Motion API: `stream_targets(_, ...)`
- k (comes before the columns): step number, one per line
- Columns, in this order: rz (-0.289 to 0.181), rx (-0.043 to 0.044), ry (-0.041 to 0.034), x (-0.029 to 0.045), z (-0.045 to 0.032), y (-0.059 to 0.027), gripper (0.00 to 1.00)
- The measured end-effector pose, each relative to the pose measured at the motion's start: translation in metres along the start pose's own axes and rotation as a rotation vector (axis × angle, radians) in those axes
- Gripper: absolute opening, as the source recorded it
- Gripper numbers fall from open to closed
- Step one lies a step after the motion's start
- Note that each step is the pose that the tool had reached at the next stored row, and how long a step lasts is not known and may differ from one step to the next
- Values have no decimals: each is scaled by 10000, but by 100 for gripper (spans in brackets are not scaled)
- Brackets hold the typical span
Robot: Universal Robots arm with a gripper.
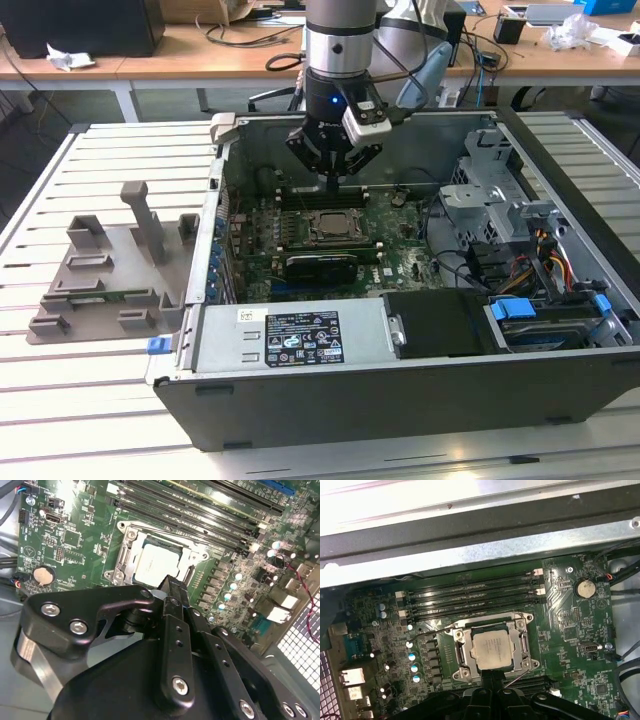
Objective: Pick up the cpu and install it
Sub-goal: 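Install the first cpu locking lever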
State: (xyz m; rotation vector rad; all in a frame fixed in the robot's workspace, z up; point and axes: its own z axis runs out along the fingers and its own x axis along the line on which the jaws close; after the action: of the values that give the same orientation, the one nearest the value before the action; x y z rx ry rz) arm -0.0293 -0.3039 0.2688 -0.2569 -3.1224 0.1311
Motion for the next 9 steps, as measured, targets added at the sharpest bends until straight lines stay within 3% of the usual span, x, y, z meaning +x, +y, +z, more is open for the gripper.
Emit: stream_targets(9, -708, -1, -60, 0, 0, 0, 11)
